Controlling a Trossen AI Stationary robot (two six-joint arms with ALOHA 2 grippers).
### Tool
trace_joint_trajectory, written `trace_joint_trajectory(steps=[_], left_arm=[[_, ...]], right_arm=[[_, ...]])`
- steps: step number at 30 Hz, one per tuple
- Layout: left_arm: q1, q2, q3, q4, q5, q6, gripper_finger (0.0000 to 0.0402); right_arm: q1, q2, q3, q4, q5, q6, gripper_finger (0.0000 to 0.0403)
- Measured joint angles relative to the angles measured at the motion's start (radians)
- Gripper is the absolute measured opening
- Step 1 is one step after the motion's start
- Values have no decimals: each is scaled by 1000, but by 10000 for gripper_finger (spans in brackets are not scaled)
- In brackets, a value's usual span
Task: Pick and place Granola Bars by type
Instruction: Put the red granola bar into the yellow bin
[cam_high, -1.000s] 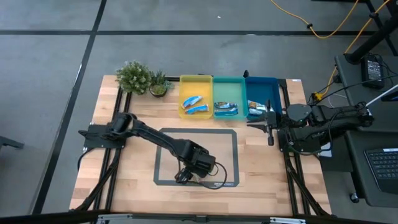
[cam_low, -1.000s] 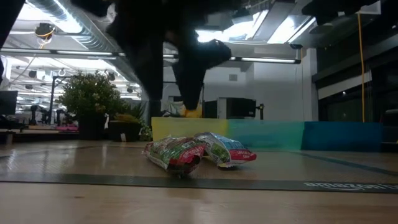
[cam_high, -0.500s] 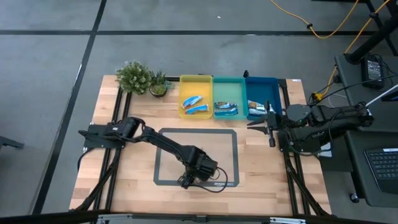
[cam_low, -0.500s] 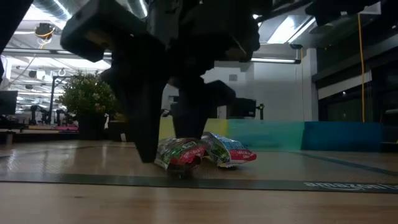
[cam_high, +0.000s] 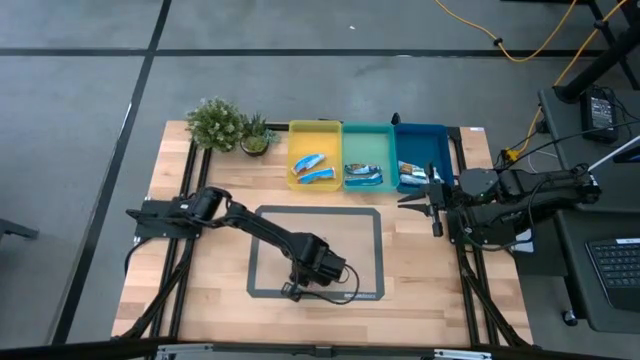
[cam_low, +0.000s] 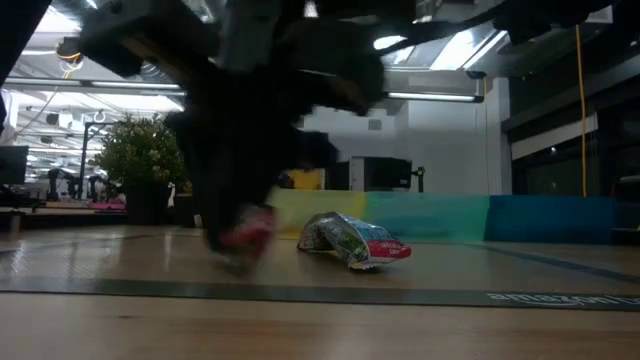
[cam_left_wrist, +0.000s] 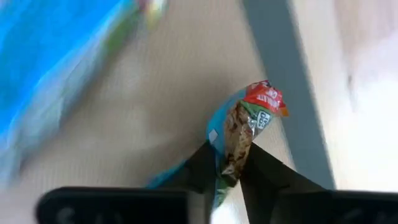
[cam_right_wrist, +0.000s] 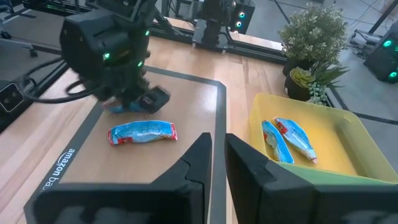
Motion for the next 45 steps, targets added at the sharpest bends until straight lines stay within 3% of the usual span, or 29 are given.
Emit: trace_joint_trajectory(steps=[5, 14, 22, 26, 32, 39, 45], left_arm=[[0, -97, -2, -69, -52, -53, 19], [28, -374, 1, -78, -255, -262, 25], [99, -455, 1, -75, -377, -376, 17], [193, -478, 1, -56, -399, -402, 18], [403, -476, 34, -11, -363, -213, 19], [643, -470, 34, 27, -338, -166, 19], [779, -470, 34, 41, -285, -57, 19]], right_arm=[[0, 0, 0, 0, 0, 0, 49], [0, 0, 0, -3, 1, 0, 49], [0, 0, 0, -3, 2, -27, 49], [0, 0, 0, -3, 2, -27, 49], [0, 0, 0, 3, 2, -23, 49], [0, 0, 0, 3, 2, -23, 49], [0, 0, 0, 3, 2, -20, 49]])
